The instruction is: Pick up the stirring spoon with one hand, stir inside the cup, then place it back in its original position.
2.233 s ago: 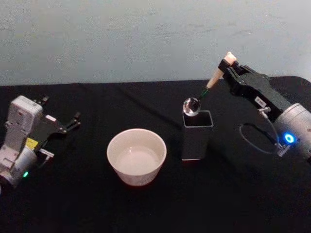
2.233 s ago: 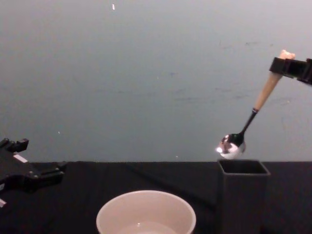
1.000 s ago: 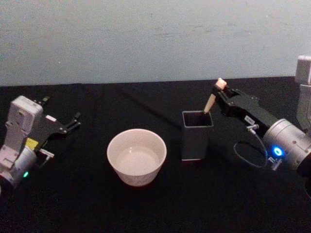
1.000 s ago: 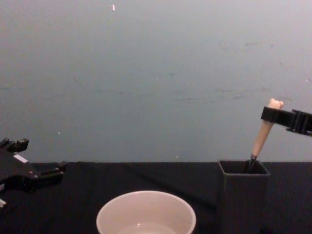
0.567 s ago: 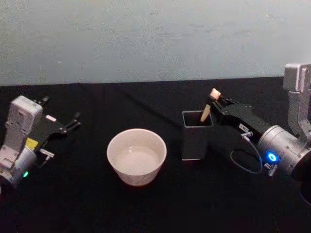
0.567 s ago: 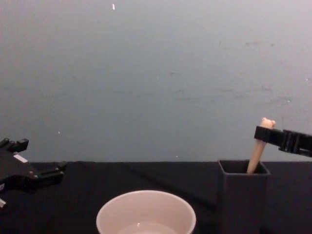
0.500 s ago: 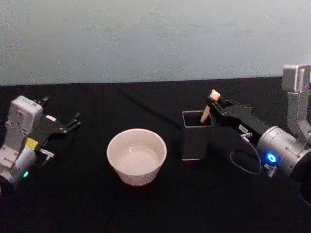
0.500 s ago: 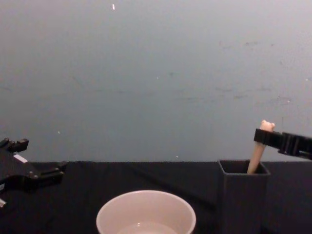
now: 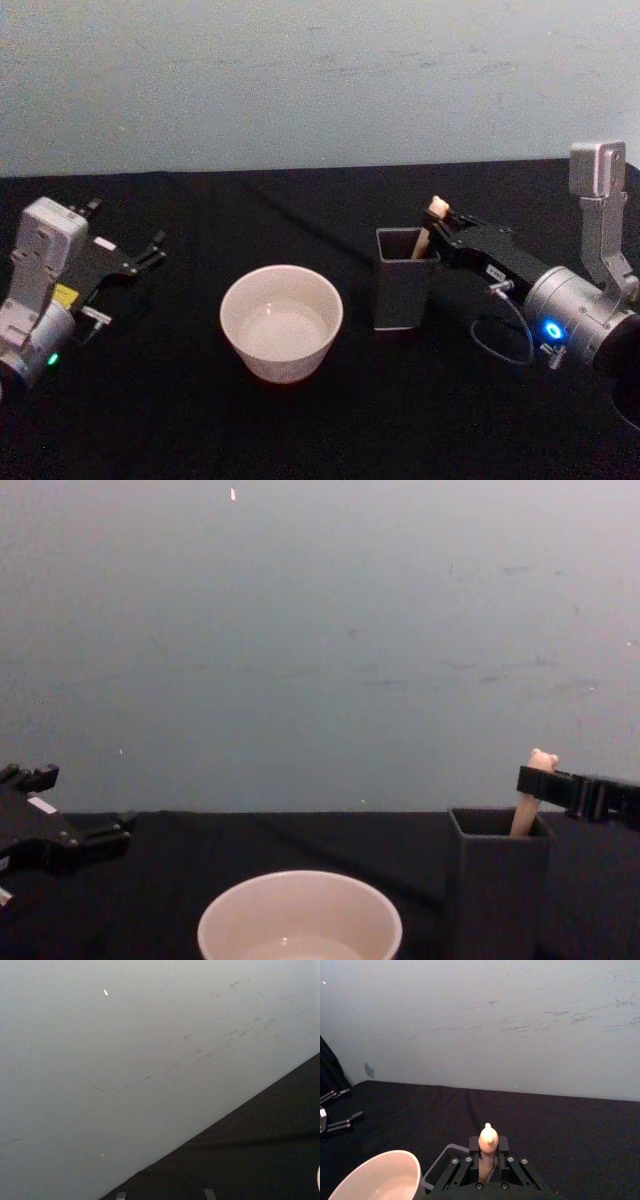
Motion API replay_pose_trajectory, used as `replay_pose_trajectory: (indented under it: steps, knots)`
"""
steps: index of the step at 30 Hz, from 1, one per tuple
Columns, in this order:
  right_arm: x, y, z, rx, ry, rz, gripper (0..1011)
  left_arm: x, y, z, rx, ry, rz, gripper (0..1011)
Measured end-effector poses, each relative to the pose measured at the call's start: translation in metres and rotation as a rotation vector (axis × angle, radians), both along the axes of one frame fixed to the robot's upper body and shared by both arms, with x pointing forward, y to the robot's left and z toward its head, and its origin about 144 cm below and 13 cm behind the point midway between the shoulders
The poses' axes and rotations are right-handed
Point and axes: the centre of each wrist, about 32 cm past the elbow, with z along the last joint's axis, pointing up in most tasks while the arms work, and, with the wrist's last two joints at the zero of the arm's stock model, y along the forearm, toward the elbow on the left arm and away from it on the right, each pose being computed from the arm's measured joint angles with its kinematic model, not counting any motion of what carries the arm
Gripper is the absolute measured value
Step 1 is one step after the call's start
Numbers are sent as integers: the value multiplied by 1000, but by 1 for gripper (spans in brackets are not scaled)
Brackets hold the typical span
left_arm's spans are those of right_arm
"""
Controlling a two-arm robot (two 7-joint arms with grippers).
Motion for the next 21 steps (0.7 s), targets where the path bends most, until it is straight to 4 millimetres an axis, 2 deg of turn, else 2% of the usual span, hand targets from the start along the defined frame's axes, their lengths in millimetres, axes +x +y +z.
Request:
replay_pose_trajectory:
  steps: [18,21]
  knots:
    - [0,0,0,0,-2,-1,218,0,0,0,0,0,0,1001]
    - [0,0,0,1,-2,-1,307,0,0,0,0,0,0,1001]
